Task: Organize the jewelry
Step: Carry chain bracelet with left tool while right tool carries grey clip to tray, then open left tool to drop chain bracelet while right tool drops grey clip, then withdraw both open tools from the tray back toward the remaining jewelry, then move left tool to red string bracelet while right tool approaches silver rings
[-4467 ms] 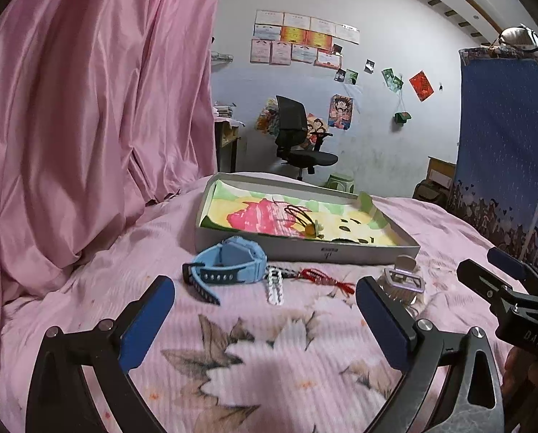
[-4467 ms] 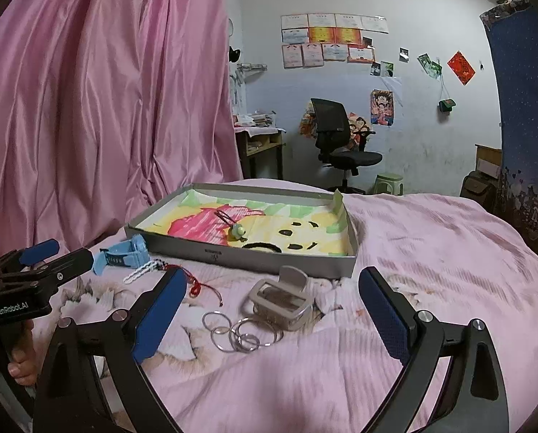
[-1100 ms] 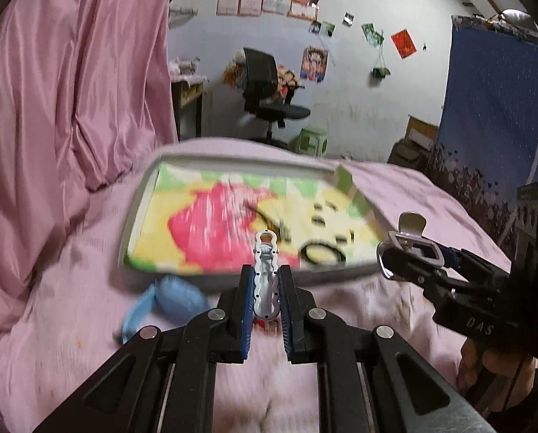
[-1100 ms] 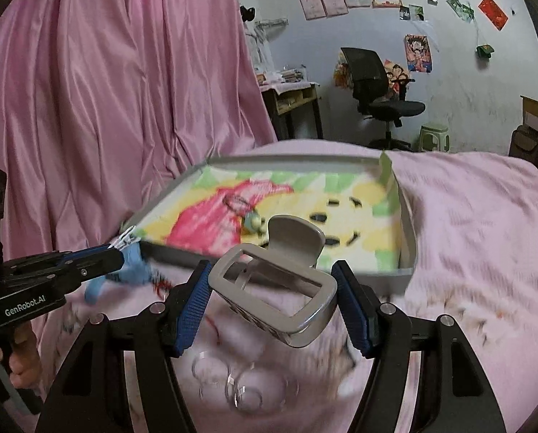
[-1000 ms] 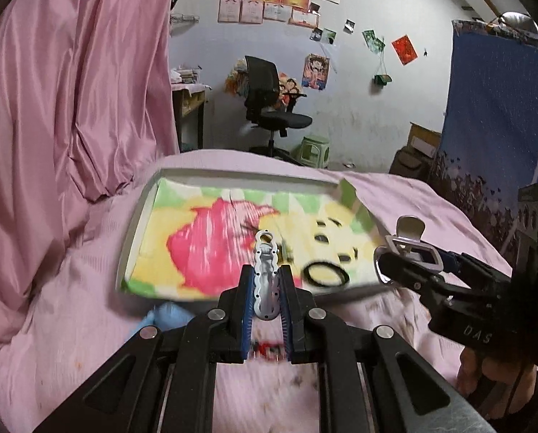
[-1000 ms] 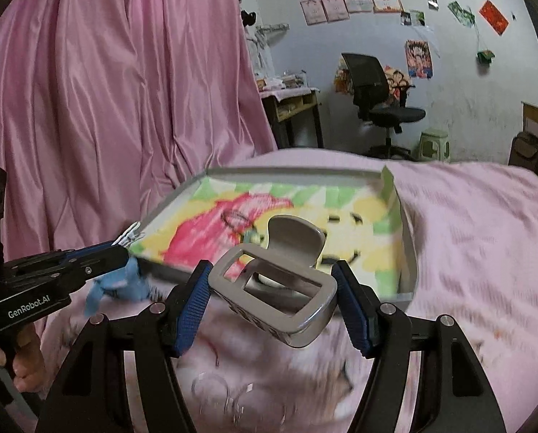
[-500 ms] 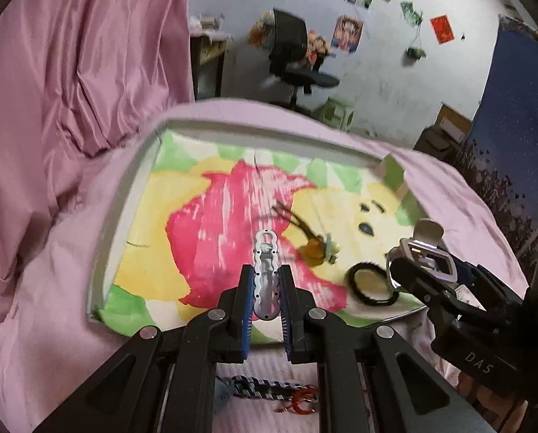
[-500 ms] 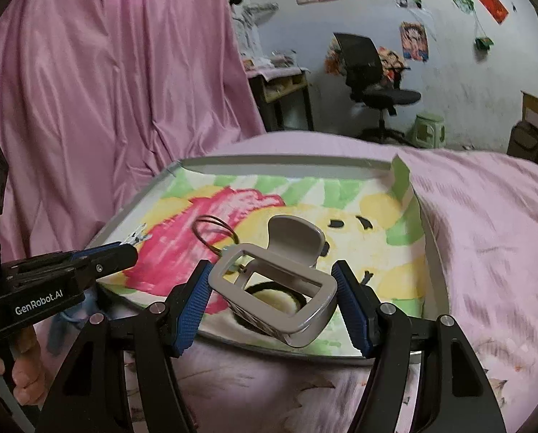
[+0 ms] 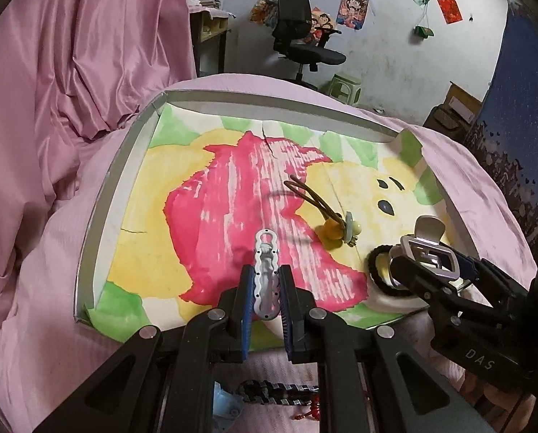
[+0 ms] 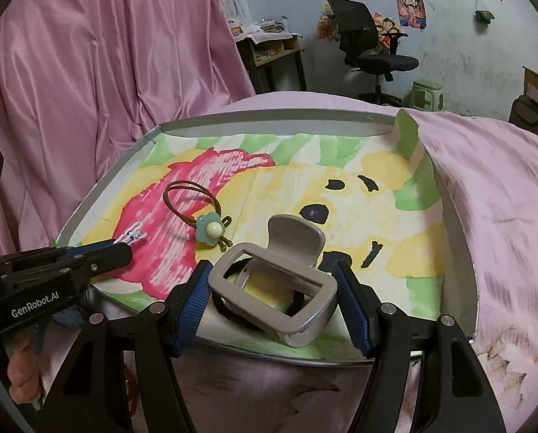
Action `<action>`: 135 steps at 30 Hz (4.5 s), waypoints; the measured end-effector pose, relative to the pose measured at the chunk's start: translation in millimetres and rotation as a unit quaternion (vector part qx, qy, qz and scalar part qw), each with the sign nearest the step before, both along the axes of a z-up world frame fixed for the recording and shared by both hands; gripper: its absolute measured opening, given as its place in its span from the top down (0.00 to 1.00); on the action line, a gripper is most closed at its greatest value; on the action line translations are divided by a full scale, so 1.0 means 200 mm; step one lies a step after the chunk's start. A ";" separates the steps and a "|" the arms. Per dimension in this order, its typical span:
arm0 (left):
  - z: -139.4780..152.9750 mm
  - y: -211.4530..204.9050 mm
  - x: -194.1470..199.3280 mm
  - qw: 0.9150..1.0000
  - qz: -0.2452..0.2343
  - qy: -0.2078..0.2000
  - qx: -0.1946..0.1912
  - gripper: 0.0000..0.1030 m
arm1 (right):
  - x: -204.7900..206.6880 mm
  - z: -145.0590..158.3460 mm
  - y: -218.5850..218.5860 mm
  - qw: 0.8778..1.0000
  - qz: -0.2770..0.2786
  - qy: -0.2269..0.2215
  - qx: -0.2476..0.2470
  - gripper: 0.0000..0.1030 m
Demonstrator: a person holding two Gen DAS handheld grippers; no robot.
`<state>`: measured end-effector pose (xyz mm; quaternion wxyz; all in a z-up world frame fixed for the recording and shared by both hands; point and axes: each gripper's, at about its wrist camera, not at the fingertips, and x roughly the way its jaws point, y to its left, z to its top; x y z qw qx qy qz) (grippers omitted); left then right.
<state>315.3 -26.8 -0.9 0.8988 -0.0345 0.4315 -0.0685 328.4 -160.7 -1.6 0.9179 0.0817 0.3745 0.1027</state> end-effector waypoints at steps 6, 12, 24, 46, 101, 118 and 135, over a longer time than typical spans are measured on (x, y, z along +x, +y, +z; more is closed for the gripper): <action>0.02 0.03 -0.05 1.000 0.007 -0.017 0.002 0.79 | -0.03 0.03 -0.01 1.000 -0.007 -0.016 -0.004 0.37; 0.07 0.09 -0.16 0.997 0.026 -0.063 -0.017 0.39 | -0.15 0.12 -0.05 0.998 -0.016 -0.062 -0.004 0.30; 0.17 0.17 -0.42 0.984 0.047 -0.163 -0.049 0.17 | -0.44 0.25 -0.11 0.988 -0.045 -0.147 -0.002 0.12; 0.21 0.08 -0.91 0.965 0.027 -0.262 -0.010 0.05 | -0.90 0.31 -0.10 0.972 -0.079 -0.221 -0.031 0.02; 0.05 0.03 -0.85 0.985 -0.035 -0.167 0.026 0.02 | -0.89 0.11 -0.16 0.992 -0.039 -0.101 -0.067 0.16; 0.00 -0.09 -0.59 0.990 -0.118 -0.068 -0.043 0.33 | -0.62 0.00 -0.12 0.998 0.033 -0.002 -0.049 0.64; -0.10 -0.19 -0.46 0.994 -0.103 -0.011 -0.025 0.59 | -0.60 -0.08 -0.12 0.998 0.042 0.028 -0.040 0.68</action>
